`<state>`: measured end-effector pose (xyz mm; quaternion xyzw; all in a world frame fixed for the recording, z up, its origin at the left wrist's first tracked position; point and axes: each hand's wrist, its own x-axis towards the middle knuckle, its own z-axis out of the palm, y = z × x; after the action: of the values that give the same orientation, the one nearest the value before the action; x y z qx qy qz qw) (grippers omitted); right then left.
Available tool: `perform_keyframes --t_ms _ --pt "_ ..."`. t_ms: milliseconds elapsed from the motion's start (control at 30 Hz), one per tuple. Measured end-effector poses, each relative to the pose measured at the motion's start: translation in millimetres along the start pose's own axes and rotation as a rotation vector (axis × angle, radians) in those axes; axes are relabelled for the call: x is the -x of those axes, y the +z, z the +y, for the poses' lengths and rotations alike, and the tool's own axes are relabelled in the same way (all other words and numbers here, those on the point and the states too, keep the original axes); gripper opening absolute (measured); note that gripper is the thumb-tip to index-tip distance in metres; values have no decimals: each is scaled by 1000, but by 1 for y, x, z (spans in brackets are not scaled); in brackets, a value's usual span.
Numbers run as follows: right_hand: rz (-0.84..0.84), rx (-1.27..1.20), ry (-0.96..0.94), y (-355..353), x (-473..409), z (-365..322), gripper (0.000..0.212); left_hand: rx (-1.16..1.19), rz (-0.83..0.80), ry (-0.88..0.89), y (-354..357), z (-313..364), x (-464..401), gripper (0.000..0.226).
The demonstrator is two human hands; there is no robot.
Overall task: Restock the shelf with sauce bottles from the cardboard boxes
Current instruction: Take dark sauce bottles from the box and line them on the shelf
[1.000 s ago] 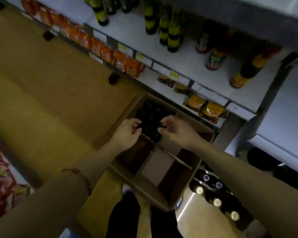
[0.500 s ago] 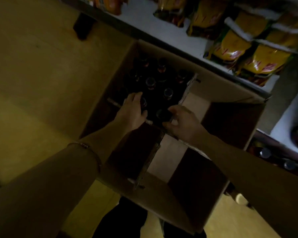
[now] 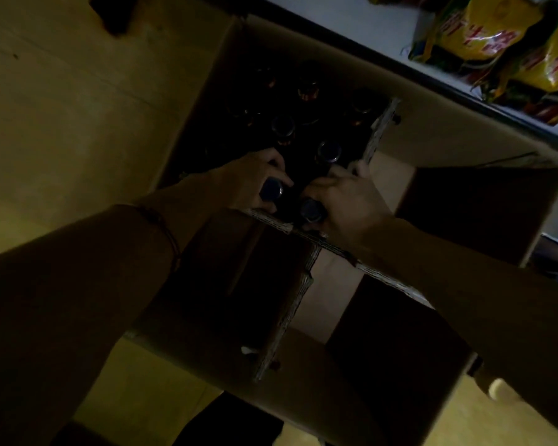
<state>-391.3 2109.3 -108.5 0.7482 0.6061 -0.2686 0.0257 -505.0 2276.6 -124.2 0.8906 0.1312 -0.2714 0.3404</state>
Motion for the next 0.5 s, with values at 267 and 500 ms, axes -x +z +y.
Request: perform_keyframes --t_ms 267,500 --pt "-56 103 -13 8 -12 3 67 126 116 53 15 -13 -2 52" --pt "-31 78 -2 8 -13 5 52 284 141 -79 17 -8 -9 51"
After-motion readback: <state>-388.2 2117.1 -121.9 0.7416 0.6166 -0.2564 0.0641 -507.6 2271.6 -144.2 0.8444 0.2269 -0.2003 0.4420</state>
